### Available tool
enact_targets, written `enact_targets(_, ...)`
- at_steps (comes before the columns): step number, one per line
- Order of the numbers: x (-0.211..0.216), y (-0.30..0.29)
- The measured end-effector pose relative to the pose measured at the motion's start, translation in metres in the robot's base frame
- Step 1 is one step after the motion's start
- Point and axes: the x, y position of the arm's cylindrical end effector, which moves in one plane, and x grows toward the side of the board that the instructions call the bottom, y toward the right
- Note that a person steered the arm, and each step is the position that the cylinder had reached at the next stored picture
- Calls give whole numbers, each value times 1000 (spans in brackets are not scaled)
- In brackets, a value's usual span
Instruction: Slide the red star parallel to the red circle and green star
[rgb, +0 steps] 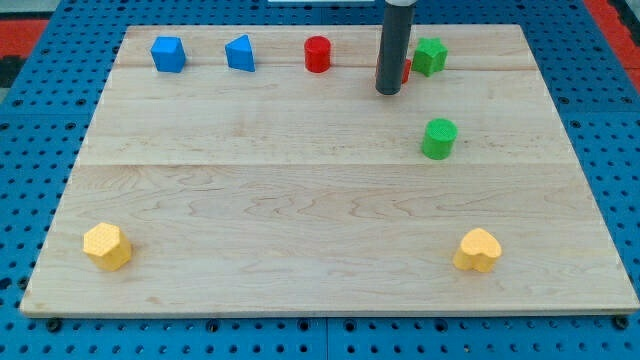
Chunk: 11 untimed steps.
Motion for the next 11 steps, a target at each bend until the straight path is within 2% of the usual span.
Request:
enact_targets(3,-18,-15)
enact_targets(4,1,19)
enact_targets(5,-16,34)
enact_targets(6,-30,24)
enact_targets(8,-26,-11)
enact_targets(9,11,11)
enact_targets(10,57,-11)
enact_targets(11,107,-6)
